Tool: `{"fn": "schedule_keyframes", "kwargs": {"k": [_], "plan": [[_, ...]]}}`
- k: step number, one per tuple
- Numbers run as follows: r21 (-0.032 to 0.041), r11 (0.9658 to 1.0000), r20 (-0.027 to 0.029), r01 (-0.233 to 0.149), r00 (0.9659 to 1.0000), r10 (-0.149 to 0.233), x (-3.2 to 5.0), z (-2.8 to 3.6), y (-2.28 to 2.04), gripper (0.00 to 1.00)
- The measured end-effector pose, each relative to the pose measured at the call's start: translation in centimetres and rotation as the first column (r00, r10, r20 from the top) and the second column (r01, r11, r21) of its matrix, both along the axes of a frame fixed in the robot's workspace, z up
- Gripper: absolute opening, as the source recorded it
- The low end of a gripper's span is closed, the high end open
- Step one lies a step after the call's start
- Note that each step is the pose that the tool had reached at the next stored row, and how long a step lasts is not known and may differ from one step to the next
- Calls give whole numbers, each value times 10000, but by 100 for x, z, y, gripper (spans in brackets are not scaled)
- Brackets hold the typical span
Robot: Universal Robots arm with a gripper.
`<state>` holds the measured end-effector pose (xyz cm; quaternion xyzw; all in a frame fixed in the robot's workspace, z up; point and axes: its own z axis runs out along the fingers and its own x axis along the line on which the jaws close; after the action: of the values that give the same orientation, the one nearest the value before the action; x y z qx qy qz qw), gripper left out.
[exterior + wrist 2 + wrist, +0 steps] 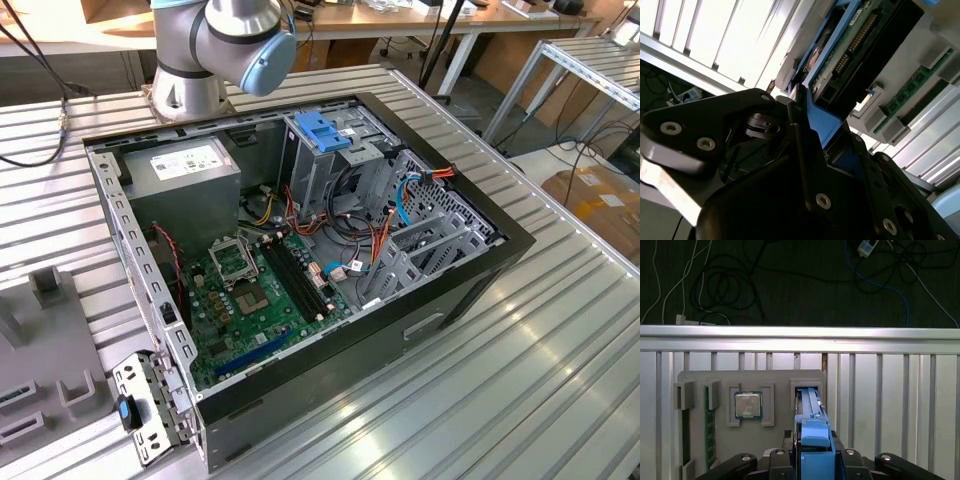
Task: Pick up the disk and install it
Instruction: 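Pick up the disk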
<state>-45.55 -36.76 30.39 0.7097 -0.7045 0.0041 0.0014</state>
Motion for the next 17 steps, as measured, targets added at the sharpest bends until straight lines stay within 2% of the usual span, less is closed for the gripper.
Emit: {"fn": "schedule_keyframes", "kwargs": {"k": [2,4,10,17], "plan": [[-2,10000,-6,0,10000,0,-1,-34,0,37],[-3,10000,-6,1,10000,-1,0,-93,0,37],[0,10000,0,3,10000,-3,0,-98,0,37],[-1,9996,0,298,9996,-298,0,-99,0,37]]}}
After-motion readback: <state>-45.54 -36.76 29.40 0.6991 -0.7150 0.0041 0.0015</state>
